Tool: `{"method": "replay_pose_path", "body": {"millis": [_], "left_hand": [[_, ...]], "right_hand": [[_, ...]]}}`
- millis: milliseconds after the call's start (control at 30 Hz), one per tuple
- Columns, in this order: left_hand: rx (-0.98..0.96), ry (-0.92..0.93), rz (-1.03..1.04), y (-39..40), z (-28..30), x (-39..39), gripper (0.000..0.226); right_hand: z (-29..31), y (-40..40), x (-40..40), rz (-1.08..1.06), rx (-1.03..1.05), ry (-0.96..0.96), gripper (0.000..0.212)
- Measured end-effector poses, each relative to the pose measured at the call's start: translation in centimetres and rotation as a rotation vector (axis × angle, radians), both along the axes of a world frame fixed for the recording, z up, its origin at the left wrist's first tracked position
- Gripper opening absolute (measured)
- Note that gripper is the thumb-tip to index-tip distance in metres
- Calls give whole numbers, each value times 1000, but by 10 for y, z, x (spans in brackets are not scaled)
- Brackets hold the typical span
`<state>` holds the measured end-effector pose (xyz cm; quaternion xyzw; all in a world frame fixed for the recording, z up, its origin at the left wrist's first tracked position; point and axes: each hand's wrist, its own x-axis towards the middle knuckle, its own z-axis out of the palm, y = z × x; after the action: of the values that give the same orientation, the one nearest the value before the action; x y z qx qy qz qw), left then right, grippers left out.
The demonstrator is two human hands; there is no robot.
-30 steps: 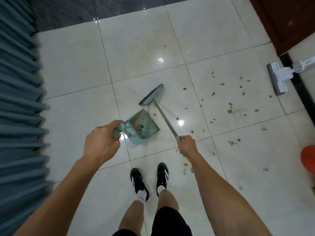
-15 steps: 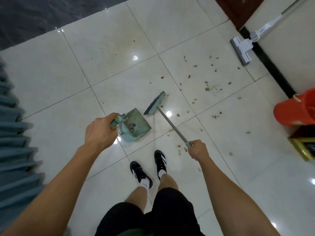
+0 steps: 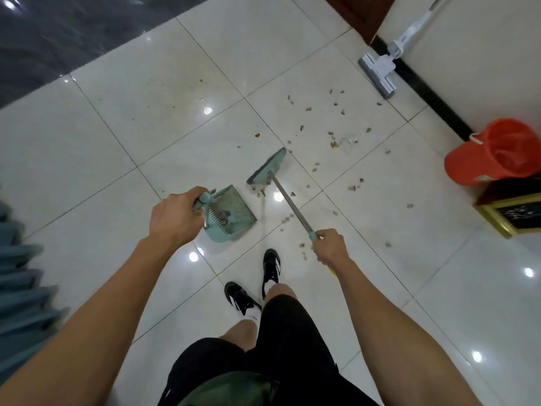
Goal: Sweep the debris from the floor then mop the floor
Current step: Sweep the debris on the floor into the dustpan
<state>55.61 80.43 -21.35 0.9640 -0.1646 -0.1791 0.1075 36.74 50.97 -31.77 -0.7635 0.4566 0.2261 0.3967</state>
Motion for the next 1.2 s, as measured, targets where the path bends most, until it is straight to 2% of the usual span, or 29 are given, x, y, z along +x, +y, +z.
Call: {"method": "replay_pose_path", "body": {"millis": [233, 467, 800, 967, 1200], "left_hand": [[-11, -47, 9, -12, 5, 41, 28], [5, -52, 68, -36, 9, 93, 33], [39, -43, 118, -46, -1, 158, 43], [46, -48, 110, -46, -3, 175, 43], [44, -17, 12, -40, -2, 185, 43]], "right_hand": [[-7, -2, 69, -18, 37, -91, 34], [-11, -8, 166, 87, 98, -111, 34], [-34, -19, 279, 239, 109, -48, 28], [-44, -24, 275, 240, 77, 22, 29], [-35, -21, 205, 140, 27, 121, 33]]}}
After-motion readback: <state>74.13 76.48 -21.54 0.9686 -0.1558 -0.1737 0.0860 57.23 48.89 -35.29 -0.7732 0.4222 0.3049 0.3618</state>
